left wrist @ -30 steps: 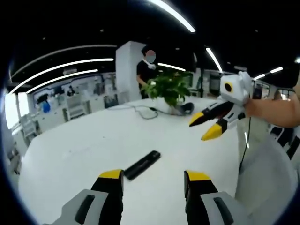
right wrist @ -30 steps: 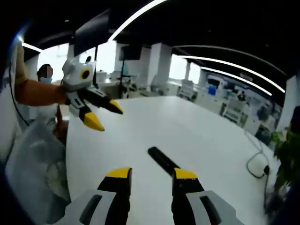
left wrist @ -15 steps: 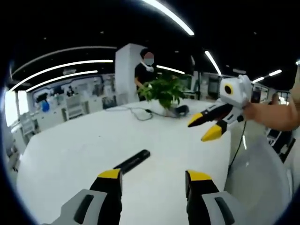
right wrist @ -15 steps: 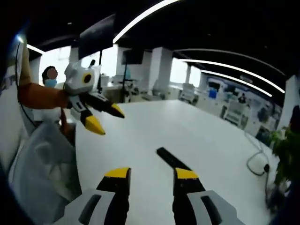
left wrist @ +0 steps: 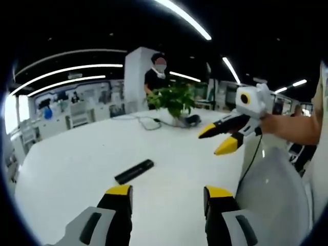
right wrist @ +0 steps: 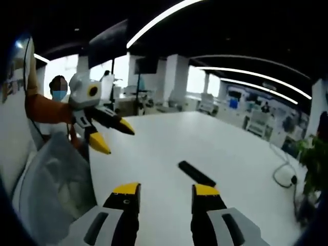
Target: Press the specified remote control buttons in sequence, fully releasing each button before pressing the next.
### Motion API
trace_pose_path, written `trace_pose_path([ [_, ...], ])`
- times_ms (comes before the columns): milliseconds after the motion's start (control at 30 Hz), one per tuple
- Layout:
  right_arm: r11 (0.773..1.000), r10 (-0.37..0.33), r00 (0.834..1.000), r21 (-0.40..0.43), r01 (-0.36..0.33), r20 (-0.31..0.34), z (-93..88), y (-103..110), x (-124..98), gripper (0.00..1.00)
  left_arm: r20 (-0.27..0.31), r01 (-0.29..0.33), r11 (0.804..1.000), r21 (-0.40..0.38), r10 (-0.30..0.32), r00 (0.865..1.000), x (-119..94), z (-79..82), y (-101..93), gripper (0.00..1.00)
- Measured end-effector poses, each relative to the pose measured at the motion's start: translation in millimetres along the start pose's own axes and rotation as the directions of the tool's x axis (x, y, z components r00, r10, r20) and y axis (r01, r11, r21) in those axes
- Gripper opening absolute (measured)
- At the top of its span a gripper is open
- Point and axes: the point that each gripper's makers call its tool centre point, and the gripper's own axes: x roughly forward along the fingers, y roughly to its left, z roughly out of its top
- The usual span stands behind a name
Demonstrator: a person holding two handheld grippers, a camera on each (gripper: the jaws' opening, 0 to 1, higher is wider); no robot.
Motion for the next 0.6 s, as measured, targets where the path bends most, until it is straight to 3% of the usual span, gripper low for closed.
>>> trace_pose_path([
  [267, 1.000, 0.007, 1.000, 0.030, -0.007, 0.001, -10.7, 11, -4, 0.41, -0.014, -0.002, 0.999, -0.036, 0.002, 1.000, -4, -15.8, -5.7, 0.61],
  [600, 0.995, 0.004, 0.998, 0.103, -0.010, 0.058, -7.6, 25, -7, 0.58, -0.001, 0.015, 0.996, -0.085, -0.015, 1.000, -10, -26.6, -22.7, 0.68],
])
